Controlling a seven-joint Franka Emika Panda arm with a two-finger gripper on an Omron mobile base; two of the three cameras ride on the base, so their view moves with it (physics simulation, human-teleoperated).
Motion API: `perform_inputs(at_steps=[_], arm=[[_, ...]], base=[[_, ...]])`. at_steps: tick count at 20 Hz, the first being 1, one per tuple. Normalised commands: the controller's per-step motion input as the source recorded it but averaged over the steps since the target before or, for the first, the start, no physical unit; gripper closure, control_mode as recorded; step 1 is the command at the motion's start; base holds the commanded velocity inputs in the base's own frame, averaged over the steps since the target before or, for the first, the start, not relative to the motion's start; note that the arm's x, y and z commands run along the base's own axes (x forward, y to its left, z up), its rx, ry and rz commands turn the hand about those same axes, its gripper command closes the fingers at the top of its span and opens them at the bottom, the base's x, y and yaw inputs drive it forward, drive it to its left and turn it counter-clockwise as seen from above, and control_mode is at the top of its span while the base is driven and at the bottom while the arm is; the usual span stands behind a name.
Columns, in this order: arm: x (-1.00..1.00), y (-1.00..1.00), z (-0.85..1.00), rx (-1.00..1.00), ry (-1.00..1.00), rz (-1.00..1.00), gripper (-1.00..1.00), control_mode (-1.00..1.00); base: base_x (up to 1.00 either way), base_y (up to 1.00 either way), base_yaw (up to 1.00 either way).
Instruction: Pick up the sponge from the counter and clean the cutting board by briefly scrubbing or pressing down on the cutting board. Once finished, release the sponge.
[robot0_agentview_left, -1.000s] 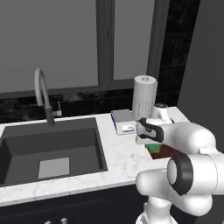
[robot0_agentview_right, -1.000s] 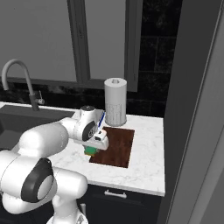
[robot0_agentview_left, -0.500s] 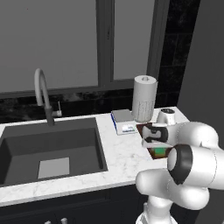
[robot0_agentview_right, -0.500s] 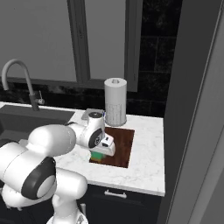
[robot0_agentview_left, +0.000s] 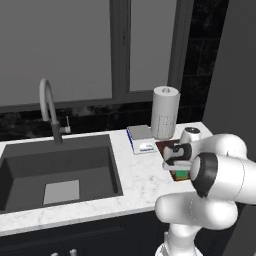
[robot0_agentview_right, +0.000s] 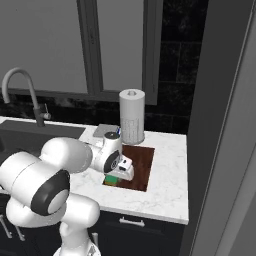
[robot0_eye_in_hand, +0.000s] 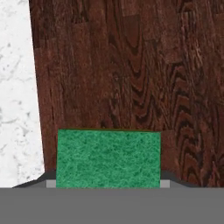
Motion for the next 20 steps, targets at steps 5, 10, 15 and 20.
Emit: perform_inputs(at_steps=[5,10,15,20], arm=[[0.29,0.0,-0.1,0.0,-0.03,0.0,1.0,-1.0],[0.31,0.0,-0.05,0.0,-0.02,0.0,1.0,-1.0],[0.34,0.0,-0.11,0.0,-0.04,0.0,1.0,-1.0],[0.36,0.0,-0.09,0.0,-0.05,0.0,1.0,-1.0]], base=[[0.0,0.0,0.0],[0.0,0.0,0.0],[0.0,0.0,0.0],[0.0,0.0,0.0]])
